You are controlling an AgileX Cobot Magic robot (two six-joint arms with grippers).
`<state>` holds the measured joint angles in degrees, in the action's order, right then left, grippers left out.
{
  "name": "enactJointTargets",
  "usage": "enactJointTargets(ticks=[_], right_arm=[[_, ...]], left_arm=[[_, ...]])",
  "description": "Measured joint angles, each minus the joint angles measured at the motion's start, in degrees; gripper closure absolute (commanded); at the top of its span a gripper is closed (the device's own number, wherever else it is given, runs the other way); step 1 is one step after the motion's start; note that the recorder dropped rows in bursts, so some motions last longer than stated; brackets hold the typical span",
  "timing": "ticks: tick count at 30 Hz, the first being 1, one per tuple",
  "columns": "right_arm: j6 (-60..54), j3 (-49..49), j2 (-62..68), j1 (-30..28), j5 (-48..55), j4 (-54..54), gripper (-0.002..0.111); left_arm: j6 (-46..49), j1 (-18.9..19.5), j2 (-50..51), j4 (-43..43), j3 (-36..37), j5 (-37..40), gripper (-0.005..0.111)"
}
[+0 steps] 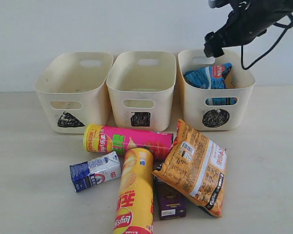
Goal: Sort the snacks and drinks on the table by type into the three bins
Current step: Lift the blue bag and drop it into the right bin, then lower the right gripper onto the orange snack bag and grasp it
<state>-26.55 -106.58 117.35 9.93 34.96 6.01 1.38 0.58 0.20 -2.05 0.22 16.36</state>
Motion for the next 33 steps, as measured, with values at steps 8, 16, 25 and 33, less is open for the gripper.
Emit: enactJointTargets(ticks=[8,16,25,33], right_arm=[[-7.9,0.0,-6.7,0.0,23.7,0.1,0.042],[-2.0,4.8,-12.1,0.0,33.2,2.5,0.108],[16.9,18.4,-18.1,0.0,32.7,7.1,0.055],[18.5,31.4,-18.1,0.0,26.5,21.7,0.018]], left_arm=[[0.0,0.0,0.0,0.0,0.0,0.0,0.103],[0.0,0.0,0.0,0.0,0.0,0.0,0.103],[0.0,0.0,0.0,0.0,0.0,0.0,0.103],[0.0,0.0,0.0,0.0,0.0,0.0,0.103]])
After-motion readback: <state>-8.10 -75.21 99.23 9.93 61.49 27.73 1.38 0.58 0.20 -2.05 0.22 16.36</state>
